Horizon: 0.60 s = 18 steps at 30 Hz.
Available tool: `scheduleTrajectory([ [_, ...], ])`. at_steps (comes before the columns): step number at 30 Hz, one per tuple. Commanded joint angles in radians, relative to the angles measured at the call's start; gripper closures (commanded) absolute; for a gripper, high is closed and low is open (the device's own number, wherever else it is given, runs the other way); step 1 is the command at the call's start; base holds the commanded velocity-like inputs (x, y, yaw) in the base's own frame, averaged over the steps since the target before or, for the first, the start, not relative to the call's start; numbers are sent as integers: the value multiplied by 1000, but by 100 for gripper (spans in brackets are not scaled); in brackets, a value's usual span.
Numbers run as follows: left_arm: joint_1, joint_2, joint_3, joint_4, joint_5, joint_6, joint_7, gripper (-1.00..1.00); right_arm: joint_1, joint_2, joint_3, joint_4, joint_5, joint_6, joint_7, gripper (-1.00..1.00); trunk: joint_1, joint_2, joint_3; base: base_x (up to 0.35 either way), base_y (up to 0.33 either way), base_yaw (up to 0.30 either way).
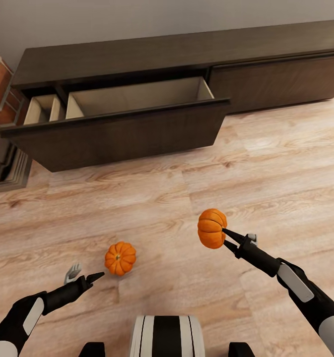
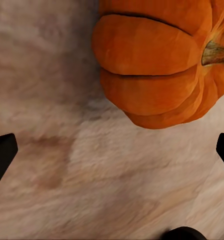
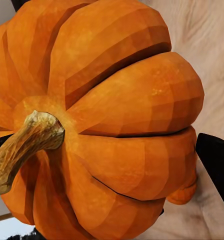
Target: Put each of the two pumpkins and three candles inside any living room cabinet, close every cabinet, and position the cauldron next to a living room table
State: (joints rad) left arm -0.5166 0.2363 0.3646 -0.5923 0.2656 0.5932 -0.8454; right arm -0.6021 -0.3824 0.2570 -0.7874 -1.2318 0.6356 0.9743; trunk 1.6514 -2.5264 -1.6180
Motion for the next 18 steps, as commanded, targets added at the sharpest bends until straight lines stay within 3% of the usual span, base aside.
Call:
scheduleTrajectory([
  [1,0,0,2,0,4,7,-1,-100,-1,-1,4,0,-11,7,0,100,0,0,-1,95,-5,0],
  [18,0,0,5,0,4,4,-1,-100,-1,-1,4,0,-11,7,0,100,0,0,-1,202,-43,0],
])
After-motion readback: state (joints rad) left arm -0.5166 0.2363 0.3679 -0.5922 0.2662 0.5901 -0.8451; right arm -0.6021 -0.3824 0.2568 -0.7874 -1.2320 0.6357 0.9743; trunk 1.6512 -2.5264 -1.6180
